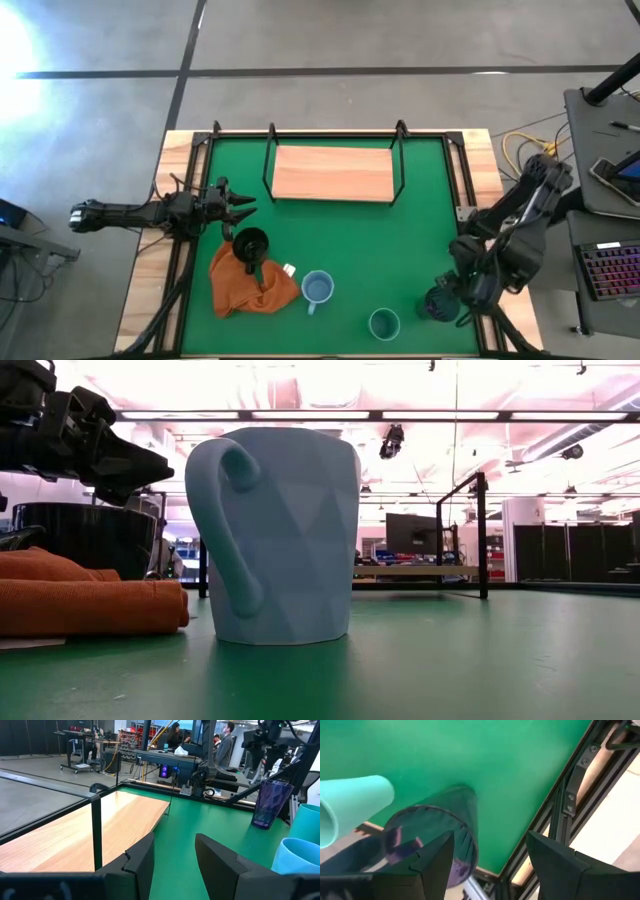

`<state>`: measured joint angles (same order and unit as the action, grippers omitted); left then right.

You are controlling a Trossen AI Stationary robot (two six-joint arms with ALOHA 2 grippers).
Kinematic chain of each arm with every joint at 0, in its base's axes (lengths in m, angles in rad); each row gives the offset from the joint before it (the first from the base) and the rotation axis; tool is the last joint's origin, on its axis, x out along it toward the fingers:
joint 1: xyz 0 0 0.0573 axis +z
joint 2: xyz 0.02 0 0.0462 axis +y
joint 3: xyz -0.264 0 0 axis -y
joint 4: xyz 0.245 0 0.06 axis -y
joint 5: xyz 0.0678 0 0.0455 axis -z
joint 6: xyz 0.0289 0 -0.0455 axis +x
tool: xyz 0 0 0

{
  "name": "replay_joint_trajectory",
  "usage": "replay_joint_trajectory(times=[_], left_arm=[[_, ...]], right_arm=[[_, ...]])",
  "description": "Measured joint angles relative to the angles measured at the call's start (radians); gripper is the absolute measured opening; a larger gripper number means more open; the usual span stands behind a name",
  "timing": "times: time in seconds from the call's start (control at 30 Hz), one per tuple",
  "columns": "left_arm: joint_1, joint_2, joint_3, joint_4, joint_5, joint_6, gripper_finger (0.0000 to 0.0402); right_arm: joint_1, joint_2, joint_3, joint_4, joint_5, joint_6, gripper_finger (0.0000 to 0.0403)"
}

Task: Stack small to large cups/mugs on shelf
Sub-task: Put the violet cup on the shelf

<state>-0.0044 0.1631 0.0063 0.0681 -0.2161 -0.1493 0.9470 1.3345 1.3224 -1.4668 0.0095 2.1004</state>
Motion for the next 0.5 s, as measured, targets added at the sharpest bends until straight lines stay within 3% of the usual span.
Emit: replay_joint_trajectory(times=[0.5], left_arm=[[0.000,-0.001,0.000,0.000,0.000,0.000,0.0128]], right_arm=[[0.000,0.139,-0.005,0.043,-0.035,0.012,0.0242]])
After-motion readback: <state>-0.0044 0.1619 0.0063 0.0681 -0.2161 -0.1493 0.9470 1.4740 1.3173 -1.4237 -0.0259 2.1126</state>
